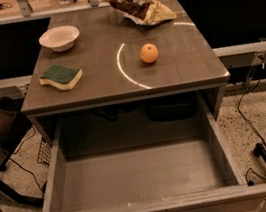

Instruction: Close top drawer

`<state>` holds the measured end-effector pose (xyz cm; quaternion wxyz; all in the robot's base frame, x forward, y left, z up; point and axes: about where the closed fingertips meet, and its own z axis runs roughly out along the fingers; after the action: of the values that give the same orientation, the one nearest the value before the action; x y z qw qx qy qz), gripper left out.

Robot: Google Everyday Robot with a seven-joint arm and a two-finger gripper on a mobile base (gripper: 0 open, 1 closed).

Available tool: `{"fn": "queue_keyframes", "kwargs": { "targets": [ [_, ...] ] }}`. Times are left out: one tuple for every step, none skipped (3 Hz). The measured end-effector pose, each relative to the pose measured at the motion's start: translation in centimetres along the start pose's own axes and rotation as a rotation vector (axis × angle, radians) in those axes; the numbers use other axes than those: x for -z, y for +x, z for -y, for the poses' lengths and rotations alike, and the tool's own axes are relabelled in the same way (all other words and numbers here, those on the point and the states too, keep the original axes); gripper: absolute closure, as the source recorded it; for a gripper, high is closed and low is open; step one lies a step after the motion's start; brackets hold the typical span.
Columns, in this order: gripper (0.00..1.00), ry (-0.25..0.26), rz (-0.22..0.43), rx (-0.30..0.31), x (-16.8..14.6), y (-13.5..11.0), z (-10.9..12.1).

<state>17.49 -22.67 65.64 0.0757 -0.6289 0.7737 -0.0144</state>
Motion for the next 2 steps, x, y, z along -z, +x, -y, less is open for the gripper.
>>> {"fn": "queue_keyframes", "kwargs": {
  "targets": [
    [1.00,0.017,0.054,0.069,-2.9,-3.2,0.4],
    [1.00,0.071,0.105,0.200,-5.6,-7.3,2.5]
  ]
}}
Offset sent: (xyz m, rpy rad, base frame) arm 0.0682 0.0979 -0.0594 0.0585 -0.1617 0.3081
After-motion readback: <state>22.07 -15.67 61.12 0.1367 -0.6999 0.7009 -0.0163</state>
